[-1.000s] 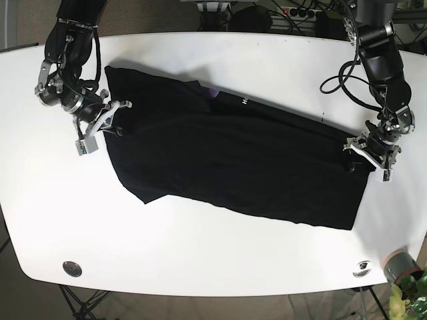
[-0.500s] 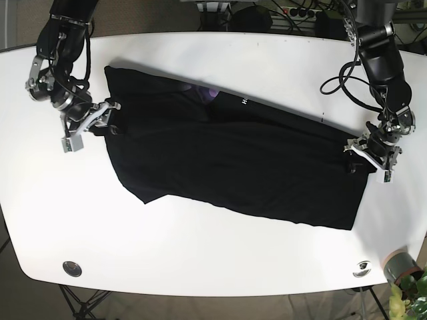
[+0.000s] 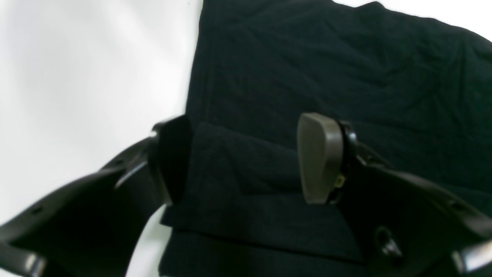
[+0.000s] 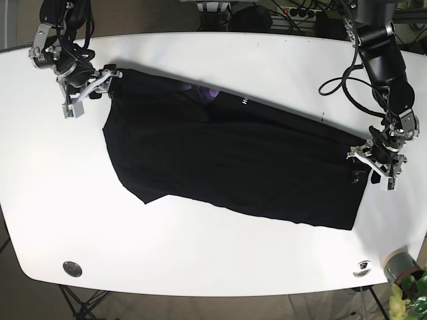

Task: Fold the T-shirt properly
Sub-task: 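Grasp the shirt edge with both grippers at its two ends, then pull the grasped shirt edge with both grippers away from the shirt body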

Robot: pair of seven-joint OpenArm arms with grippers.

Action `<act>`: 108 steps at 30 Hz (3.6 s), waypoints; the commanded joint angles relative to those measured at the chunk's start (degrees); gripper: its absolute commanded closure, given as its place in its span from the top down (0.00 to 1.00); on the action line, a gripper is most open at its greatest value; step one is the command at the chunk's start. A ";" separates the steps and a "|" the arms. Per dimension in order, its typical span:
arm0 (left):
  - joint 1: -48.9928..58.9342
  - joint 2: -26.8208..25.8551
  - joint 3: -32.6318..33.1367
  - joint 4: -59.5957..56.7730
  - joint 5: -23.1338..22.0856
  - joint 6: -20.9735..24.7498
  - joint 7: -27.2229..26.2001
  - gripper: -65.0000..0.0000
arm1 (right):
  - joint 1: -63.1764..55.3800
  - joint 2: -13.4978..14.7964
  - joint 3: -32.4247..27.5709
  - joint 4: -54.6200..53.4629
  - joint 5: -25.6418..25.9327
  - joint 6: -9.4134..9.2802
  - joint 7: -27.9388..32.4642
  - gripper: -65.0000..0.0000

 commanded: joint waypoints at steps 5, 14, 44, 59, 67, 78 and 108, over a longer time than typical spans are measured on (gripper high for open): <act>-1.47 -2.97 0.20 1.02 -0.64 -0.13 -1.64 0.63 | -1.81 -3.49 -0.75 0.70 -5.39 0.67 2.65 0.54; -2.97 -4.73 1.08 -3.47 -0.38 -0.13 -7.97 0.64 | -2.43 -6.83 -1.36 -1.59 -10.92 3.75 4.67 0.54; 1.07 -6.75 3.36 -16.30 1.82 -0.48 -11.40 0.24 | -1.20 -6.74 -1.45 -3.70 -10.75 4.02 6.34 0.23; 13.47 -4.82 -8.59 1.19 -0.03 -6.33 6.19 0.04 | -1.99 -2.25 -1.10 -2.11 -10.57 5.77 6.08 0.04; 27.45 2.21 -16.15 21.15 0.15 -6.33 13.83 0.07 | -6.65 0.30 -1.36 0.61 -10.48 7.53 5.99 0.04; 40.28 8.81 -22.31 32.22 0.15 -6.33 13.92 0.07 | -11.05 3.55 -1.10 1.31 -10.92 11.05 6.08 0.04; 38.17 8.54 -22.31 40.93 -0.03 -6.33 13.92 0.51 | -5.86 1.09 6.20 4.13 -10.84 11.22 6.08 0.62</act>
